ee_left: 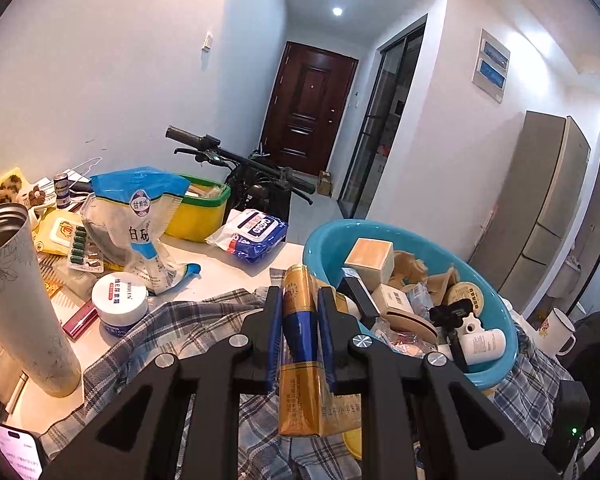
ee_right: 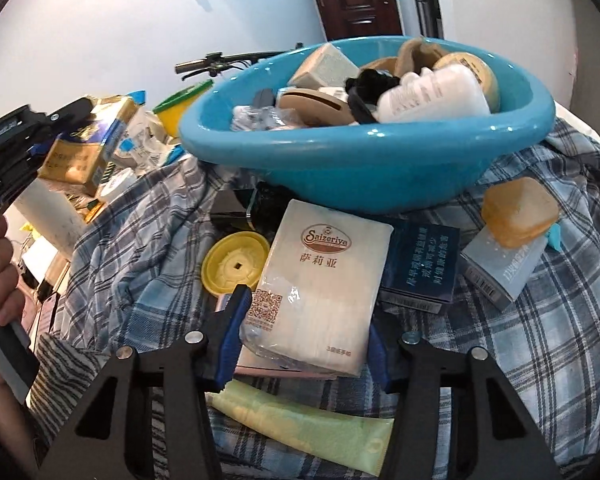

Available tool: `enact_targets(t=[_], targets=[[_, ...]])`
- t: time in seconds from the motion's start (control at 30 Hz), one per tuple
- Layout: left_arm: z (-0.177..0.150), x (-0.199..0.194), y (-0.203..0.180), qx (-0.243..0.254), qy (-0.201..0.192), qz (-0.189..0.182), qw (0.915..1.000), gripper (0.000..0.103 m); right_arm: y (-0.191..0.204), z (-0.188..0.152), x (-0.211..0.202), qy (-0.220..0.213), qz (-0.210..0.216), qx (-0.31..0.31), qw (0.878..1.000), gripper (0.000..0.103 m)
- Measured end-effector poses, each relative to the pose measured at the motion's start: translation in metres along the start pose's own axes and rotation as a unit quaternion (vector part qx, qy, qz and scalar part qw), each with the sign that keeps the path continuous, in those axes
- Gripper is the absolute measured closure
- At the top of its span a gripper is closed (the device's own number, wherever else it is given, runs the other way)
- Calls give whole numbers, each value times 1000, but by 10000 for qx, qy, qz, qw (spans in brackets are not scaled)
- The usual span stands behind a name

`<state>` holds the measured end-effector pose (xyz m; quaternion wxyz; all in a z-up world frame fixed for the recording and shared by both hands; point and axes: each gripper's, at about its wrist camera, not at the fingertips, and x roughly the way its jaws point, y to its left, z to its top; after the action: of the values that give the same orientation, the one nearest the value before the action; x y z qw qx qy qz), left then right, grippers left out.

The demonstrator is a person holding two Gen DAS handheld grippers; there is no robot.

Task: Organize objects
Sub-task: 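Grasp the white Saizeriya tissue pack with the right tool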

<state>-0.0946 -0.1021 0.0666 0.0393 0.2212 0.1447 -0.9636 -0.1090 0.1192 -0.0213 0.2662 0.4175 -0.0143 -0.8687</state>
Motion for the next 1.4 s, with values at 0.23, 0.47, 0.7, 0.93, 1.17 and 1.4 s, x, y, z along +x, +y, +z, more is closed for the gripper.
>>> enact_targets(t=[0.23, 0.47, 0.7, 0.93, 1.17, 1.4], targets=[[0, 0, 2, -49, 24, -28, 10000, 84, 3, 0, 0, 51, 92, -73, 9999, 52], [0, 0, 2, -48, 4, -14, 10000, 84, 5, 0, 0, 8, 174, -140, 9998, 52], [0, -1, -1, 29, -36, -55, 10000, 84, 6, -1, 0, 24, 206, -160, 9997, 52], [1, -4, 2, -28, -77, -163, 9998, 84, 8, 0, 2, 66, 244, -187, 9995, 52], [1, -1, 4, -99, -19, -240, 9997, 84, 7, 0, 2, 68, 253, -168, 9995, 52], [3, -4, 9, -194, -59, -242, 9995, 84, 8, 1, 3, 84, 258, -198, 9994, 52]])
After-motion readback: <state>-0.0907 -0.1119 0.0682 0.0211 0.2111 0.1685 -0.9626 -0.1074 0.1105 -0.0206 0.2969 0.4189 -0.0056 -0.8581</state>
